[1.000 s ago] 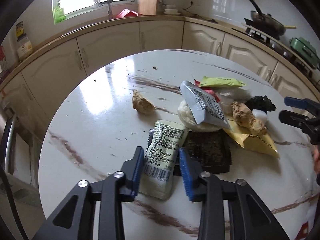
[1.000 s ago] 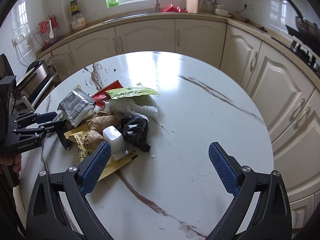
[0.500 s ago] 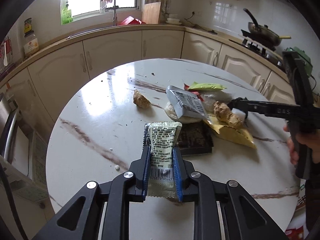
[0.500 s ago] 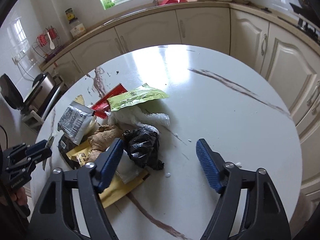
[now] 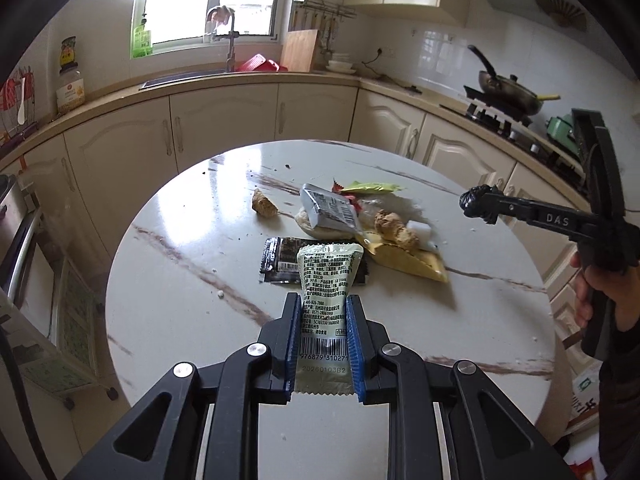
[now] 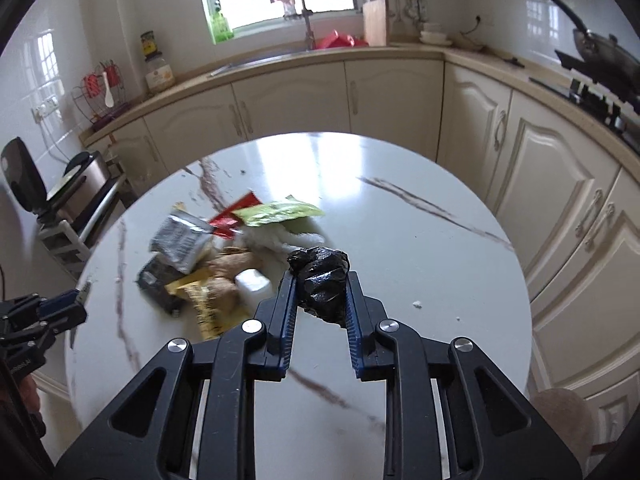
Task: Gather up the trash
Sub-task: 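Carry both items over the blue bin and open both tools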
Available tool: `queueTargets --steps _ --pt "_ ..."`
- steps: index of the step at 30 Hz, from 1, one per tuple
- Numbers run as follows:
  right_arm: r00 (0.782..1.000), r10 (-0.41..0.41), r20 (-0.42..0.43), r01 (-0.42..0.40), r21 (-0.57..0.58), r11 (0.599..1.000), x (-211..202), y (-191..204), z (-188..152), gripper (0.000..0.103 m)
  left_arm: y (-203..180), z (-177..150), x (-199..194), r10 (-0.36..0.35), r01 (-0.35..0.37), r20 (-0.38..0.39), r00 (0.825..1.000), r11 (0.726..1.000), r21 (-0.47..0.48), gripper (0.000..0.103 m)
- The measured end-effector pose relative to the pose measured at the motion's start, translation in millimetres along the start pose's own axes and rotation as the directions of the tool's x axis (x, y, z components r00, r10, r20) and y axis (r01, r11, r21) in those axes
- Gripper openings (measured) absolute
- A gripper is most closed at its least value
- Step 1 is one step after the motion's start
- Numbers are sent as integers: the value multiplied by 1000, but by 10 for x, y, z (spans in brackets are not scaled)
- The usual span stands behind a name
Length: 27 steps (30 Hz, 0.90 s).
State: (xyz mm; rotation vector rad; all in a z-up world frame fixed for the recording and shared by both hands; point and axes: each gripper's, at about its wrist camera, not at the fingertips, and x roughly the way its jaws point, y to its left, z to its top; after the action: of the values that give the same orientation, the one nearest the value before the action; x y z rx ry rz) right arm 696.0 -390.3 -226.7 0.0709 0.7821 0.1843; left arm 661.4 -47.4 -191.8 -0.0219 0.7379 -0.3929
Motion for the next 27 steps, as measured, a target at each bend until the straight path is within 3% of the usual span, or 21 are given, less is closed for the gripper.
queueTargets --steps 6,12,19,23,27 --pt "992 118 42 -114 -95 989 -456 648 -35 22 156 -366 -557 18 -16 50 999 999 -41 18" --pt "959 284 -6 -277 -237 931 -560 1802 -207 22 571 -864 -1141 85 -77 70 994 991 -109 18" --pt "906 399 -141 -423 -345 838 -243 3218 -620 22 1254 -1562 -1772 206 -189 51 977 955 -230 18" --pt "886 408 -219 -462 -375 803 64 3816 -893 22 1639 -1986 -1922 252 -243 -8 968 922 -303 18" --pt "875 387 -292 -479 -404 779 445 4254 -1158 22 1946 -2321 -1834 266 -281 -91 960 889 -363 19"
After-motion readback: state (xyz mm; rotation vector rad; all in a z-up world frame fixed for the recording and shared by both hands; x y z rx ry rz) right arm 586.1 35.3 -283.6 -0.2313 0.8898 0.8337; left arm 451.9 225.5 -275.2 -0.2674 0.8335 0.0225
